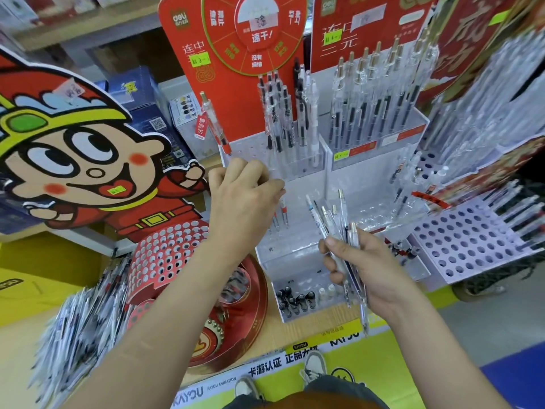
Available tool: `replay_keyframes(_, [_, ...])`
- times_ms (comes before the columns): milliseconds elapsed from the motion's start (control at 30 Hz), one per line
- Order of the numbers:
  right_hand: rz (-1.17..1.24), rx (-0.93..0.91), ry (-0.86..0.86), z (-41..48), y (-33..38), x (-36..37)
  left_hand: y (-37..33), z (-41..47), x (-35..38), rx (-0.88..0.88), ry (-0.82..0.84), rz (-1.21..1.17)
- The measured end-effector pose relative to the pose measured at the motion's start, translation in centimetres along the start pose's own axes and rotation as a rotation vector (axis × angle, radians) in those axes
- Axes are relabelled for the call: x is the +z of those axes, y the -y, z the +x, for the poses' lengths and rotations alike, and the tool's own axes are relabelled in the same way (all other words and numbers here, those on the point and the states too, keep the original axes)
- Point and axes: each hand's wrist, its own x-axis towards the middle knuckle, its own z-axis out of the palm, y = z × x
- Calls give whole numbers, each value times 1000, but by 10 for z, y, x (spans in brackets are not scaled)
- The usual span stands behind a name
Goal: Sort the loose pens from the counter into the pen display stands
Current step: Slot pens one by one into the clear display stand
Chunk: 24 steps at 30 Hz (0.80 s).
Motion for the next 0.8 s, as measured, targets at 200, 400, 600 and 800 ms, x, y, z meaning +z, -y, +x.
replay_keyframes(200, [204,64,34,0,-1,11,-4,2,-2,21,17,199])
replay_keyframes(400, [58,-12,84,-10,-3,18,-11,8,-11,-40,145,62])
replay_keyframes(600, [-89,-111,208,-25,4,30,-47,-4,-53,-752,466,-899])
replay_keyframes(800, [-200,-94,291,-35,4,46,-31,-15,-67,-1004,364,-1272])
